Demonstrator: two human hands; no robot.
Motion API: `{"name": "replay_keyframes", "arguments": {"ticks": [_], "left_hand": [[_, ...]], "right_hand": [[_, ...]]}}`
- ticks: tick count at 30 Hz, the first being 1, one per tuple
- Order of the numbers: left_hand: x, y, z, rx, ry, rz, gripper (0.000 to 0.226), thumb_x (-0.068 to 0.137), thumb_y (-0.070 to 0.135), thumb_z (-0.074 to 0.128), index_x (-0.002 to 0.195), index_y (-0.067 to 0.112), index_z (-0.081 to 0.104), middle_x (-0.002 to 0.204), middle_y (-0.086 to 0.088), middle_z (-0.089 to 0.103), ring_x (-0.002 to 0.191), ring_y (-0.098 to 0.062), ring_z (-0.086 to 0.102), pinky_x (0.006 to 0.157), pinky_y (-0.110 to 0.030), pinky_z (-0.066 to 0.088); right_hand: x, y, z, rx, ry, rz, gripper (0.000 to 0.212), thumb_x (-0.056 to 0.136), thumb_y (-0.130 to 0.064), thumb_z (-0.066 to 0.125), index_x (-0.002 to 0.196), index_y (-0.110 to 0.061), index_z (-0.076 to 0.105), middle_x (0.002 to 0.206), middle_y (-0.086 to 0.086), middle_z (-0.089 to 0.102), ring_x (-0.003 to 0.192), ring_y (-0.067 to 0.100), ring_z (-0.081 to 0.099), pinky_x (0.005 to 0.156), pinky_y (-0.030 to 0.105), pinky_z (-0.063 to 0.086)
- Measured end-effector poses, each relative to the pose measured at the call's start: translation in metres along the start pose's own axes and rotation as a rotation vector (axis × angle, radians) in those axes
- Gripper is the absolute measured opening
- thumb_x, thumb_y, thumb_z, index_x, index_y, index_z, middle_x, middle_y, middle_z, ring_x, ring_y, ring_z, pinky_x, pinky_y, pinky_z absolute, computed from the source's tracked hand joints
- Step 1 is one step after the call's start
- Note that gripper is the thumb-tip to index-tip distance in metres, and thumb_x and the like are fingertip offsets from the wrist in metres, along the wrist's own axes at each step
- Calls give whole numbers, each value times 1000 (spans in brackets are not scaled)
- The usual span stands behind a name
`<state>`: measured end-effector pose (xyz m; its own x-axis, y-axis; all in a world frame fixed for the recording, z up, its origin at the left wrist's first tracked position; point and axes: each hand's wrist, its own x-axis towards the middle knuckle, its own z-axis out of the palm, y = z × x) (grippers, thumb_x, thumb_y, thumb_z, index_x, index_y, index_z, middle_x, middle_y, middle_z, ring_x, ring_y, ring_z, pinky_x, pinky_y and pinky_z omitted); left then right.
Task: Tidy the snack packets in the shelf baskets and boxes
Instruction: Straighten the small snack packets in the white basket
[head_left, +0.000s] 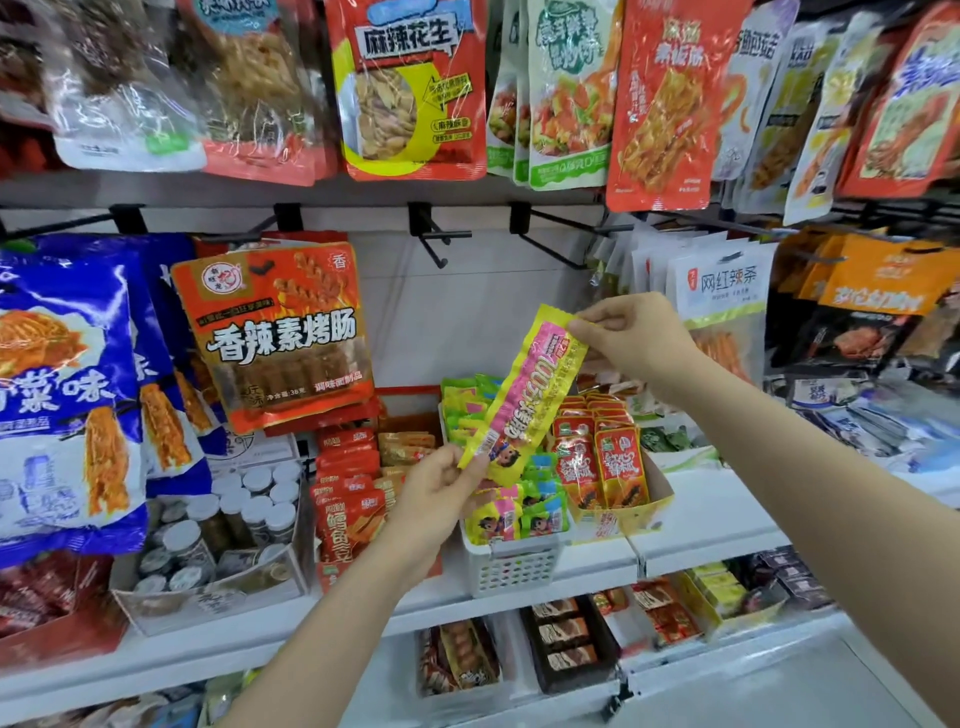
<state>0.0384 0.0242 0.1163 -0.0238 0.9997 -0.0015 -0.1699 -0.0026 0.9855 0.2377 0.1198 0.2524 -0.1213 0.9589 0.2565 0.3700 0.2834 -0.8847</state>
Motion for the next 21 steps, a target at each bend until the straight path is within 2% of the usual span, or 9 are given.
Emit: {"name": "replay_keyframes", "arguments": {"ticks": [3,5,7,10,11,13,16,19,21], "left_hand": [[-4,0,0,-119,-67,-99,27,96,20,56,113,-1,51,109,-21,57,101,-31,67,90,-32,56],[-6,0,0,-254,-82,-185,48,94,24,60,131,-2,44,126,-22,55,112,-40,64,99,-43,52],[-8,2,-1,-456,-135,-233,62,92,30,61,140,-2,40,134,-23,55,116,-45,60,98,-48,52],[-11,11,2,-687,-181,-308,60,92,48,54,132,3,55,128,-24,62,109,-36,66,81,-38,59],[-10,13,3,-722,-166,-324,57,91,44,55,129,2,57,124,-24,64,99,-32,70,75,-33,60],[-9,14,3,-764,-176,-336,46,88,20,64,128,-4,59,120,-27,65,80,-22,68,65,-25,59],[-12,14,1,-819,-286,-361,36,87,5,65,122,-4,64,118,-26,64,76,-20,63,64,-22,57],[-12,11,3,-658,-228,-266,24,80,8,68,103,7,76,100,-15,71,76,-19,67,67,-26,59],[-11,10,7,-453,-99,-156,24,73,12,72,96,12,77,96,-11,73,81,-18,70,72,-28,59]], "right_hand": [[-2,1,-2,-11,-17,30,7,88,-14,70,81,-14,70,80,8,75,68,15,74,61,27,61],[-4,2,-2,-6,-33,37,5,89,-14,69,85,-13,70,80,7,75,69,15,73,64,27,61],[-5,4,-3,44,-37,39,5,91,-13,67,92,-10,70,79,4,75,70,14,73,65,27,61],[-8,5,-2,141,-74,18,8,93,-13,63,97,-10,70,77,0,76,73,13,73,66,24,60],[-10,4,-1,194,-98,4,8,94,-13,62,97,-11,70,79,1,76,75,14,73,67,24,60],[-13,4,1,296,-129,-36,10,94,-13,62,98,-10,71,83,2,76,78,13,73,66,20,58],[-14,5,2,246,-108,-102,13,92,-17,65,101,-11,73,80,-2,73,78,11,69,64,16,55],[-13,4,0,235,-199,-38,25,95,-28,59,111,-15,72,90,11,69,83,17,65,72,23,58],[-13,1,-2,370,-346,75,39,97,-42,49,119,-17,68,85,4,71,84,22,70,76,28,58]]}}
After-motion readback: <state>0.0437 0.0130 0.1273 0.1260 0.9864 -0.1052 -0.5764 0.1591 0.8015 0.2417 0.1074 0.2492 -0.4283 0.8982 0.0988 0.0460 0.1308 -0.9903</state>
